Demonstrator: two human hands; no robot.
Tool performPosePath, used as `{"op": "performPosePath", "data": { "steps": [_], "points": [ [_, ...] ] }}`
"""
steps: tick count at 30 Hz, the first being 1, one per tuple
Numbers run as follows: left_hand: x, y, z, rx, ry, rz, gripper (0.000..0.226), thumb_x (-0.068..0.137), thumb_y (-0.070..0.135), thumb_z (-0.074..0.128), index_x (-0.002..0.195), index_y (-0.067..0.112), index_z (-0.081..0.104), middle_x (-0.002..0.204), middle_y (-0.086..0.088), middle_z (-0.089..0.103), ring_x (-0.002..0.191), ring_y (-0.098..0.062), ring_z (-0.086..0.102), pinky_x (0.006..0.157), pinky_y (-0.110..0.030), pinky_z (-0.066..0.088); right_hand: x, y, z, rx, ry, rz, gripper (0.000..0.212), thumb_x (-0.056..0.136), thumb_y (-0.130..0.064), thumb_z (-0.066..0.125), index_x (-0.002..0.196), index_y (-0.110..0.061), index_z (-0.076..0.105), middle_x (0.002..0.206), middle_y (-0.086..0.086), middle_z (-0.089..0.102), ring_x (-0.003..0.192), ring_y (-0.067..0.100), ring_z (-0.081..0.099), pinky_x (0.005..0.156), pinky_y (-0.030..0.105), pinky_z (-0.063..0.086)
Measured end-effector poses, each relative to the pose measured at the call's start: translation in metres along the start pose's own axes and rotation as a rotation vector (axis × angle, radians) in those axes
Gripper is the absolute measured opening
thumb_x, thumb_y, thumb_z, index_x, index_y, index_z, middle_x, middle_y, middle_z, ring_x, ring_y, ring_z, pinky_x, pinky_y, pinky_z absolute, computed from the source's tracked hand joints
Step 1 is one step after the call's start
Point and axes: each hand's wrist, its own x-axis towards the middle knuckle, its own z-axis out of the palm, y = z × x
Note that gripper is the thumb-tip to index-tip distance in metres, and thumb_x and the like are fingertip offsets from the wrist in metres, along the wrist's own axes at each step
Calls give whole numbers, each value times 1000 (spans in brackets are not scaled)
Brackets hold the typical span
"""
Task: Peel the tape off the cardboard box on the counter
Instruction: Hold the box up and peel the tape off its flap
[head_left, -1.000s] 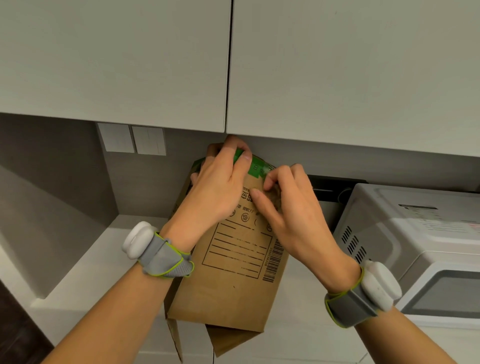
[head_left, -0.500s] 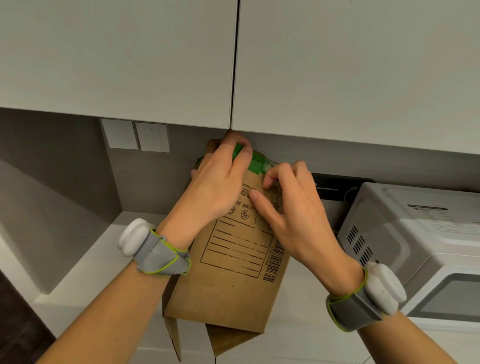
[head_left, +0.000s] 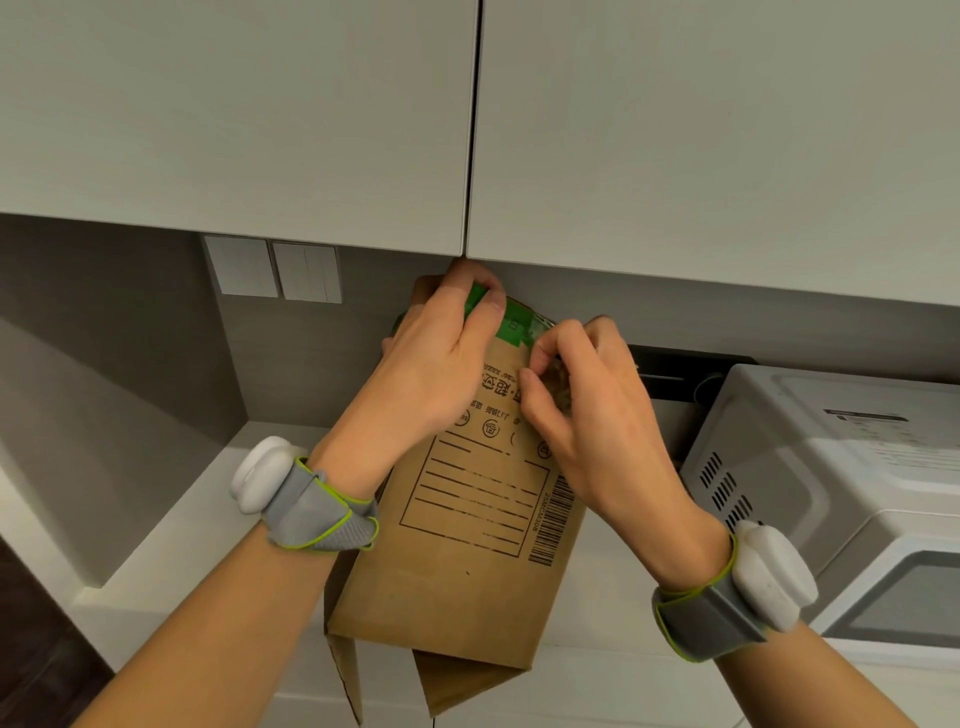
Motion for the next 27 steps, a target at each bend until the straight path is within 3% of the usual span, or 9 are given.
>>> {"op": "performPosePath", "data": {
  "steps": [4,7,13,16,19,22,24,27],
  "points": [
    [0,-1,0,0,4,1,25,99,51,33,110,39,53,105,8,61,106,-23,60,100,-60,46,-1,1,2,-7,16,-5,13,99,-38,53,99,-28,46,101,-5,41,91,14,46,68,36,52],
    [0,-1,-2,5,-10,10,28,100,50,34,112,35,54,102,9,62,103,-21,61,98,-58,48,0,4,-3,47,-2,15,14,98,-38,59,99,-30,47,100,-8,44,91,7,46,71,18,46],
    [4,-5,-15,-4,-67,20,23,112,33,39,122,22,56,100,-2,64,90,-18,63,80,-39,51,2,18,-28,91,-53,114,41,80,-46,79,107,-36,50,103,-13,42,97,-7,45,74,0,36],
    [5,-7,-21,-12,-79,16,22,112,31,39,121,21,56,98,-3,64,83,-12,62,71,-28,48,3,22,-33,91,-64,144,50,75,-49,83,109,-42,48,107,-13,37,100,-1,46,74,0,38],
    [7,-9,-26,-25,-90,5,19,112,33,39,115,25,56,88,1,61,70,0,59,60,-18,44,10,23,-35,58,-109,114,53,74,-50,84,113,-41,49,114,-8,39,103,10,48,77,8,40],
    [8,-11,-30,-43,-92,-13,17,112,35,40,114,29,55,94,0,62,76,0,60,62,-14,44,21,26,-36,52,-168,54,54,74,-47,85,116,-41,51,117,-5,46,111,16,49,79,11,40],
    [8,-11,-31,-46,-85,-24,17,111,36,40,115,31,55,101,-1,62,85,-4,61,65,-12,43,27,28,-36,63,-182,27,53,75,-46,85,119,-37,56,117,-4,51,110,16,52,80,14,44],
    [8,-10,-31,-44,-84,-28,17,111,37,40,115,30,56,102,0,62,85,-1,61,66,-10,43,32,34,-36,47,-179,-23,50,79,-47,82,121,-32,60,115,-5,55,106,13,55,79,17,48]
  ]
}}
